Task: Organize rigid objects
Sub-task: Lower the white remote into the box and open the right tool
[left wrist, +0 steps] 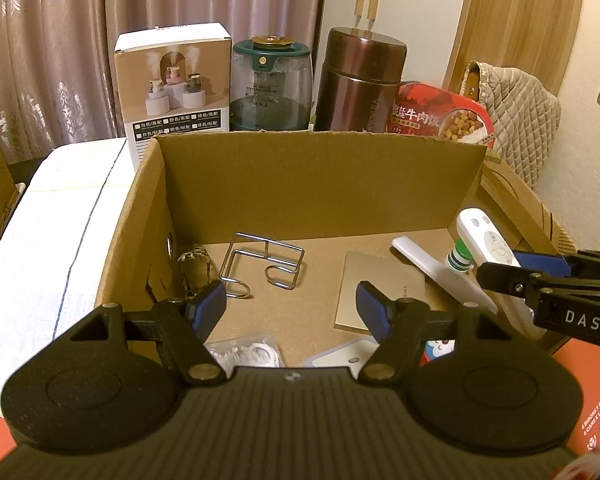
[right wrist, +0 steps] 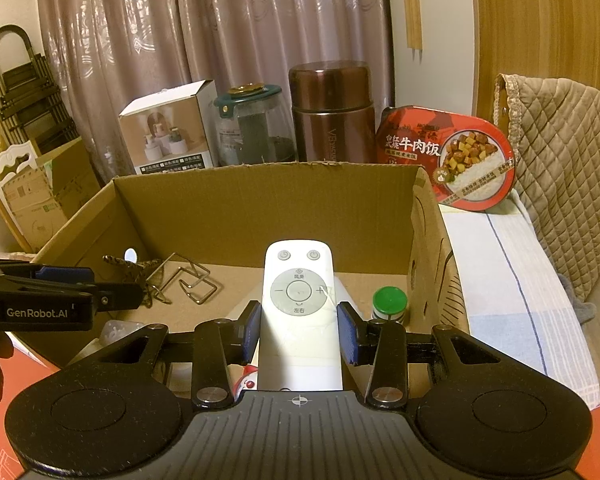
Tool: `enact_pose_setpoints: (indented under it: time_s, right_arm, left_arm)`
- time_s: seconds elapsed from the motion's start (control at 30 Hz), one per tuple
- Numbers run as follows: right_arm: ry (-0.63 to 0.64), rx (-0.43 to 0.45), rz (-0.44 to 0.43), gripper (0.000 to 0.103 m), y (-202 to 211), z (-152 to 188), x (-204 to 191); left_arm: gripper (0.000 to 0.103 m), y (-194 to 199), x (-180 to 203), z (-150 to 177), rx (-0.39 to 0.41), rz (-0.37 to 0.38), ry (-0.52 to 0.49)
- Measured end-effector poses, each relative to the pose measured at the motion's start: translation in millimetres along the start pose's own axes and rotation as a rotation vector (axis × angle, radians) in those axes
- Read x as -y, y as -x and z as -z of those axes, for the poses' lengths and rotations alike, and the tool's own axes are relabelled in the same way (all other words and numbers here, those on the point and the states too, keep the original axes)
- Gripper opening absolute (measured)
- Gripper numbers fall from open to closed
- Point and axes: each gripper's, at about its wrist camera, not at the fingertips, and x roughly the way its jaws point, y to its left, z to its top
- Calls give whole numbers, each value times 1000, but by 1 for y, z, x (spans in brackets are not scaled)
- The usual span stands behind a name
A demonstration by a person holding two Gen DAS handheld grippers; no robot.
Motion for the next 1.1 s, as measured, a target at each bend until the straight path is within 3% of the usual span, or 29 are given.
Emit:
enact_pose_setpoints:
  time_s: [0.77, 0.9, 1.1]
  right_arm:
    - [-13, 28, -7, 38, 2, -4, 3]
    - [-19, 44, -12, 44, 5, -6, 4]
    - [-7, 41, -8, 46, 4, -6, 1]
  left_arm:
    - [67, 3, 2, -1, 2, 2, 0]
    - [67, 4, 3, -2, 5, 4, 0]
    - [67, 4, 4, -2, 5, 4, -1]
